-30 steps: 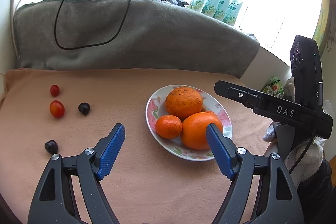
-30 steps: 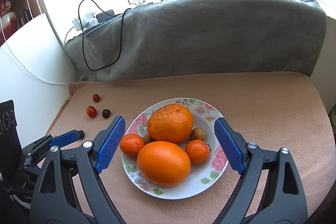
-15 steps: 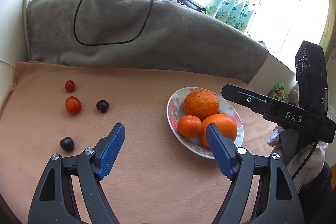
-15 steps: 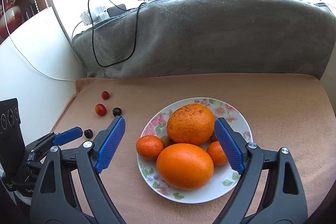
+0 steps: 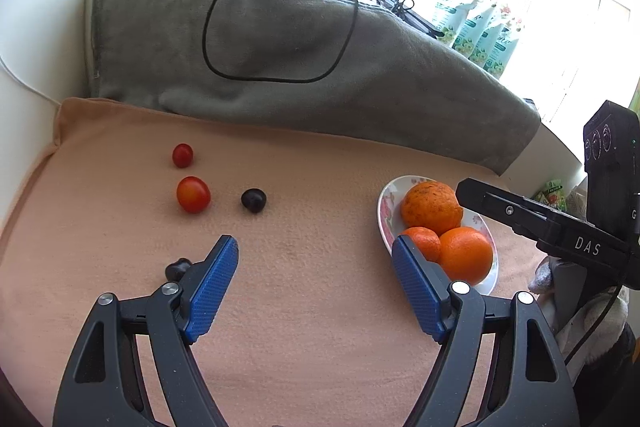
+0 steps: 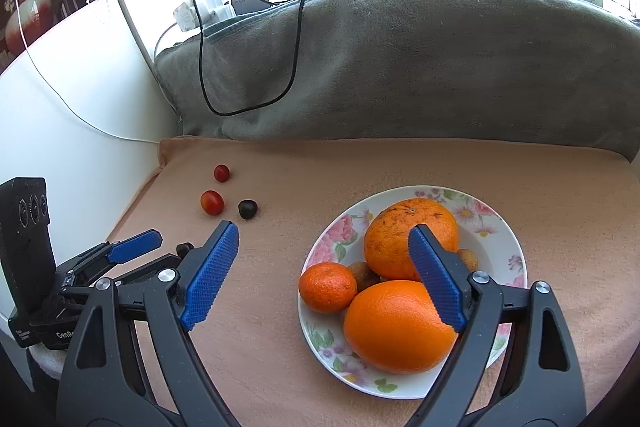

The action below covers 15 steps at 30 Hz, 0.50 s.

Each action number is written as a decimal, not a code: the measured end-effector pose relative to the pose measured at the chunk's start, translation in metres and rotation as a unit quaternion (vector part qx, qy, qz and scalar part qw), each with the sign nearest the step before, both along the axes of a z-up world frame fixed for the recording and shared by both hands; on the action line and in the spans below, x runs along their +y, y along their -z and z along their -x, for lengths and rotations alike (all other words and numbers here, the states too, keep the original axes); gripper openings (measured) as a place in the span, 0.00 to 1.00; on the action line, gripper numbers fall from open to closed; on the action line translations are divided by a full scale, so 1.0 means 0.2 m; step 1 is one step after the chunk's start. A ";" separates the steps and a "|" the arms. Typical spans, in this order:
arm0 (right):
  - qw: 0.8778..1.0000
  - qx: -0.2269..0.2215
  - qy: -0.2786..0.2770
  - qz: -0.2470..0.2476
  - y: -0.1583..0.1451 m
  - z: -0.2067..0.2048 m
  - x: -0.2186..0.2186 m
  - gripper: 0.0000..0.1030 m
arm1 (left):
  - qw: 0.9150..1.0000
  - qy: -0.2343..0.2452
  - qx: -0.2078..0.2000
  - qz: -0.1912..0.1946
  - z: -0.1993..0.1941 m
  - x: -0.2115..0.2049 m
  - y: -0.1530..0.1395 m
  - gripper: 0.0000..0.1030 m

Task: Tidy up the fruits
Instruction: 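Withdraw both open tools from the plate toward the dark plums, then close the left tool on a dark plum while the right tool grasps another plum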

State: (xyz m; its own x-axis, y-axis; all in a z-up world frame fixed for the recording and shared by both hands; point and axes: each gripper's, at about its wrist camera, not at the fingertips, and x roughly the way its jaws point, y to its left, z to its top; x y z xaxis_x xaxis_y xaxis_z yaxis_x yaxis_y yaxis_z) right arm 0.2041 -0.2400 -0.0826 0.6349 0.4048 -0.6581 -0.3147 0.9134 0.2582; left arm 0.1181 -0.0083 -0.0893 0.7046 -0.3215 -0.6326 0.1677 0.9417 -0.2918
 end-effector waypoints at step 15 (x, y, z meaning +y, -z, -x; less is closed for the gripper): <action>0.999 0.001 -0.042 0.013 0.05 -0.02 0.21 0.87 | 0.999 -0.040 0.010 0.003 -0.06 0.21 0.06 0.77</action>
